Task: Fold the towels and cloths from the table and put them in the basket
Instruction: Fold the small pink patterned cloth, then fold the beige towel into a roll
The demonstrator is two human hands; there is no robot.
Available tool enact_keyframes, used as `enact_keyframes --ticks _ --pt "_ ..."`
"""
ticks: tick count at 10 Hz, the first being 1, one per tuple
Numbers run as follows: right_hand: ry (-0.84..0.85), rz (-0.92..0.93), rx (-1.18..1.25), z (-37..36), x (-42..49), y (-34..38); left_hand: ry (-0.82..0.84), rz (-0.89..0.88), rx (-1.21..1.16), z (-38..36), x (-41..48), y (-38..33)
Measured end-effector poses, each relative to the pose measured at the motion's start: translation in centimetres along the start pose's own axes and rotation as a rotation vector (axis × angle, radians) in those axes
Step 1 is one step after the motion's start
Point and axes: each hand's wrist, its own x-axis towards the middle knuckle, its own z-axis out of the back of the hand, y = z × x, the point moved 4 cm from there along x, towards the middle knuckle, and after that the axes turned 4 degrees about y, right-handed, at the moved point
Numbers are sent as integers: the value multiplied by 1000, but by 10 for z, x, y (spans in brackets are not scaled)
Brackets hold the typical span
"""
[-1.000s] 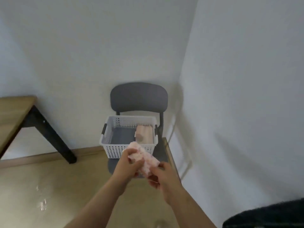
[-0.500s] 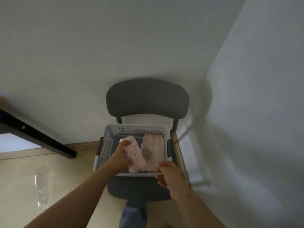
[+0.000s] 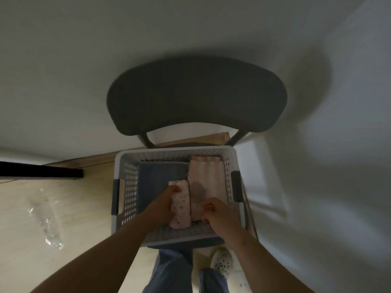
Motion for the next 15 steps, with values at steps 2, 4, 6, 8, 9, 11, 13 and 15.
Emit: enact_keyframes --ticks 2,4,6,8,9,11,13,15 --pt "18 -39 47 -2 8 -5 -100 54 99 -9 7 6" --pt "-46 -62 72 4 0 -3 -240 127 200 -8 -2 -2" --pt "-211 115 267 17 -31 0 -400 193 148 2 -34 -21" --pt "-272 348 369 15 -108 -17 -572 46 -170 -14 -115 -72" --pt "-234 416 443 -5 -141 -35 -606 -44 -302 -47 -166 -80" --pt "-96 410 523 -72 -210 -96 -654 -80 -579 -149 -278 -53" --pt "-152 478 474 -134 -285 -156 -714 -117 -648 -207 -365 3" --pt "-187 473 644 -242 -343 -225 -677 -190 -675 -274 -448 88"
